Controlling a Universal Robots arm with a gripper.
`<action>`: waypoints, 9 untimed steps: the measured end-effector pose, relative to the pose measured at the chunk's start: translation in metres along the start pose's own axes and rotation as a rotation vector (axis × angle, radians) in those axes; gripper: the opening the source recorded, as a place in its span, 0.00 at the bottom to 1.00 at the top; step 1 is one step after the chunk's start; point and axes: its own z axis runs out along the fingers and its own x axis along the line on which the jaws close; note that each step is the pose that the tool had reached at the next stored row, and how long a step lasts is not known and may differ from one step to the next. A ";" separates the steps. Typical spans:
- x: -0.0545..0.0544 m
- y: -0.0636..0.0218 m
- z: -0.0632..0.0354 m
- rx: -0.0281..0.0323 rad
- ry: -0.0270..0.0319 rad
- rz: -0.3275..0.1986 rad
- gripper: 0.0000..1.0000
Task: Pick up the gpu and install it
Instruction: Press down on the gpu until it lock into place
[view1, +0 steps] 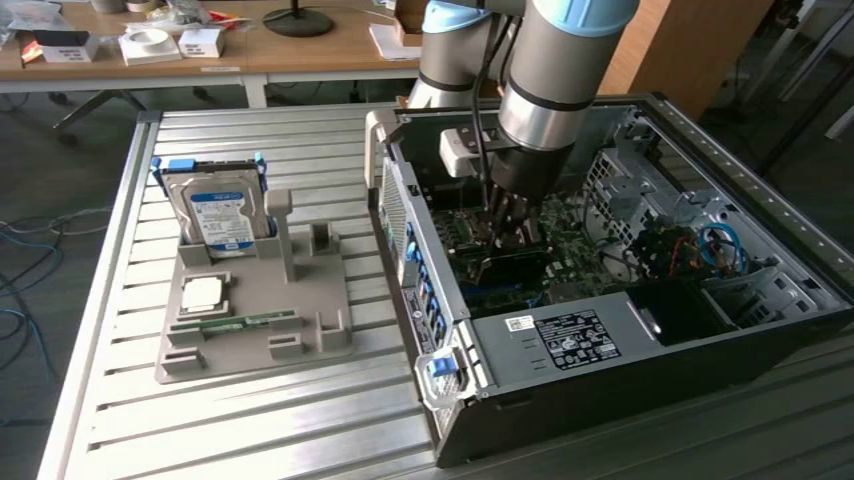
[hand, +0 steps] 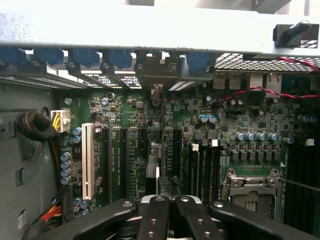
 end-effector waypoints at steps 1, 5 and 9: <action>0.000 0.0002 0.0001 0.0000 0.0001 0.000 0.11; 0.000 0.0004 0.0001 -0.0001 0.0001 0.000 0.11; 0.000 0.0004 0.0002 0.0000 0.0001 0.000 0.11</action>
